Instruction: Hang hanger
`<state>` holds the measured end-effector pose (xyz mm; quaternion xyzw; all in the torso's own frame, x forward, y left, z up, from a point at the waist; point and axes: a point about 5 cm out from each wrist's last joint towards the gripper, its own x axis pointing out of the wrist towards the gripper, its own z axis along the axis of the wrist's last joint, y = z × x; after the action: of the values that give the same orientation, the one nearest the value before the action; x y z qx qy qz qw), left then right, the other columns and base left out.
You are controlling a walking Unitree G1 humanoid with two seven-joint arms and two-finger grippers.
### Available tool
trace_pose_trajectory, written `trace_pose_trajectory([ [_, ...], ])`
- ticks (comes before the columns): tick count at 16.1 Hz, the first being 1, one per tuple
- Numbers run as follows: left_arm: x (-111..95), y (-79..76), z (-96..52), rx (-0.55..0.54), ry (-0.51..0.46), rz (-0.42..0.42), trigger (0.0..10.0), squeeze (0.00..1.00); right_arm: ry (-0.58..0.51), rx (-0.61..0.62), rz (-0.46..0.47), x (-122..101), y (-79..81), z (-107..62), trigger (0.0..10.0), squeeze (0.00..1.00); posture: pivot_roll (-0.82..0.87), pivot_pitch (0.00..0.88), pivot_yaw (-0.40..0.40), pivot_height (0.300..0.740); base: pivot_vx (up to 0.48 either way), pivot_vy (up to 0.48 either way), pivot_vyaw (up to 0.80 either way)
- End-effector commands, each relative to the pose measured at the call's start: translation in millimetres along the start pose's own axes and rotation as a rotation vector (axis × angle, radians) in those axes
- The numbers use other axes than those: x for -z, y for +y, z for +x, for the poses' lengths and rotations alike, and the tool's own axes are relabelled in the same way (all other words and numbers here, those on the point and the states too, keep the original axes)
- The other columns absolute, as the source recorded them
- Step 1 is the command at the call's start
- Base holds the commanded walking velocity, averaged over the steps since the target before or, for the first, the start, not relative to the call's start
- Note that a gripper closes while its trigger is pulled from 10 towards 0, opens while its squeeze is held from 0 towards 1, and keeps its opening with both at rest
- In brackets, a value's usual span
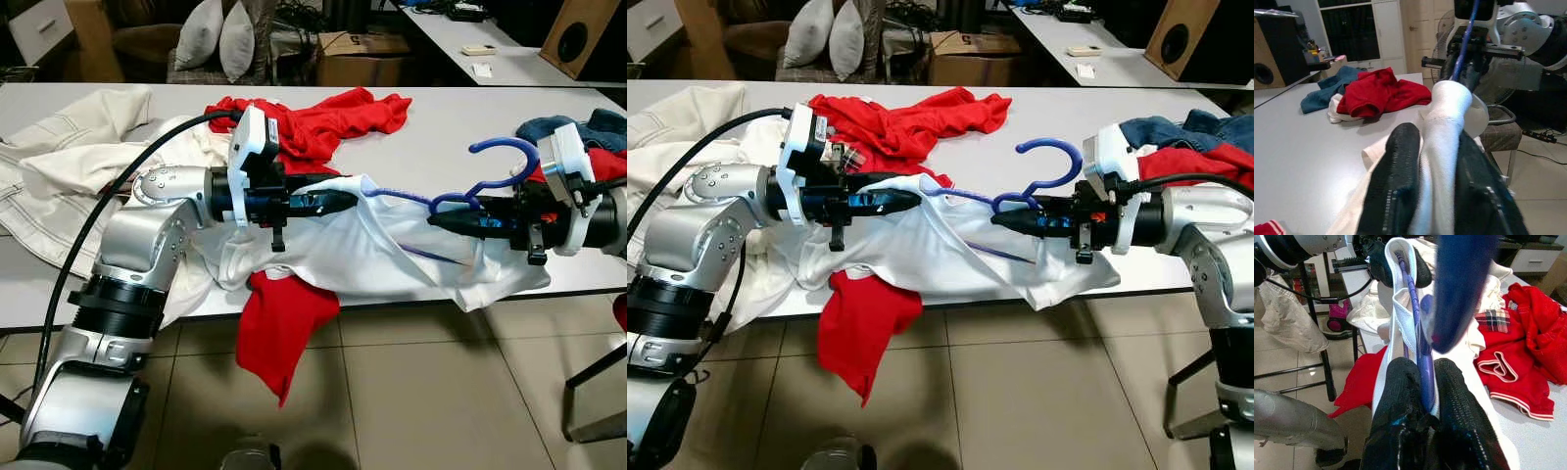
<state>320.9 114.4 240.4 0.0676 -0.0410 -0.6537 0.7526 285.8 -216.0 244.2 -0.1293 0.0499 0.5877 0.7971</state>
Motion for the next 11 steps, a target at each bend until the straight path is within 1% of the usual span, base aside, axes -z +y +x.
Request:
trace_pose_trajectory([
  [1, -2.3, 3.1, -12.0, -0.045, 0.064, 0.074, 10.0, 1.00, 0.030, 0.084, 0.009, -0.2, -5.7, -14.9, 0.0, 0.00, 0.03, 0.000, -0.018, 0.740, 0.000, 0.000, 0.00],
  [2, -1.5, 2.6, -12.0, -0.037, 0.080, 0.096, 10.0, 1.00, 0.031, 0.084, 0.008, 0.2, -6.2, -13.7, 0.0, 0.00, 0.03, 0.000, -0.019, 0.740, 0.000, 0.000, 0.00],
  [3, -0.6, 0.2, -11.7, -0.005, 0.084, 0.097, 10.0, 1.00, 0.034, 0.084, 0.010, 1.3, -7.1, -11.2, 0.0, 0.00, 0.03, 0.000, -0.019, 0.740, 0.000, 0.000, 0.00],
  [4, -0.9, -0.5, -11.7, 0.002, 0.081, 0.090, 10.0, 1.00, 0.035, 0.084, 0.011, 1.8, -7.2, -10.8, 0.0, 0.00, 0.03, 0.000, -0.020, 0.740, 0.000, 0.000, 0.00],
  [6, -2.9, -6.7, -12.9, 0.072, 0.077, 0.072, 10.0, 1.00, 0.050, 0.084, 0.015, 6.4, -4.8, -9.9, 0.0, 0.00, 0.04, 0.000, -0.018, 0.740, 0.000, 0.000, 0.00],
  [8, -7.7, -6.7, -13.2, 0.089, 0.051, 0.086, 10.0, 1.00, 0.056, 0.086, 0.022, 9.5, -2.2, -11.0, 0.0, 0.00, 0.04, 0.000, -0.014, 0.740, 0.000, 0.000, 0.00],
  [9, -8.3, -6.1, -13.9, 0.092, 0.054, 0.096, 10.0, 0.95, 0.060, 0.087, 0.024, 10.6, -1.2, -11.8, 0.0, 0.00, 0.04, 0.000, -0.011, 0.740, 0.000, 0.000, 0.00],
  [10, -6.9, -2.4, -14.8, 0.060, 0.085, 0.129, 10.0, 0.62, 0.063, 0.089, 0.028, 11.9, 0.6, -13.6, 0.0, 0.00, 0.04, 0.000, -0.005, 0.740, 0.000, 0.000, 0.00],
  [11, -5.6, 1.3, -14.7, 0.007, 0.086, 0.139, 10.0, 0.20, 0.064, 0.094, 0.027, 11.6, 1.3, -14.9, 0.0, 0.00, 0.03, 0.000, 0.002, 0.740, 0.000, 0.000, 0.00],
])
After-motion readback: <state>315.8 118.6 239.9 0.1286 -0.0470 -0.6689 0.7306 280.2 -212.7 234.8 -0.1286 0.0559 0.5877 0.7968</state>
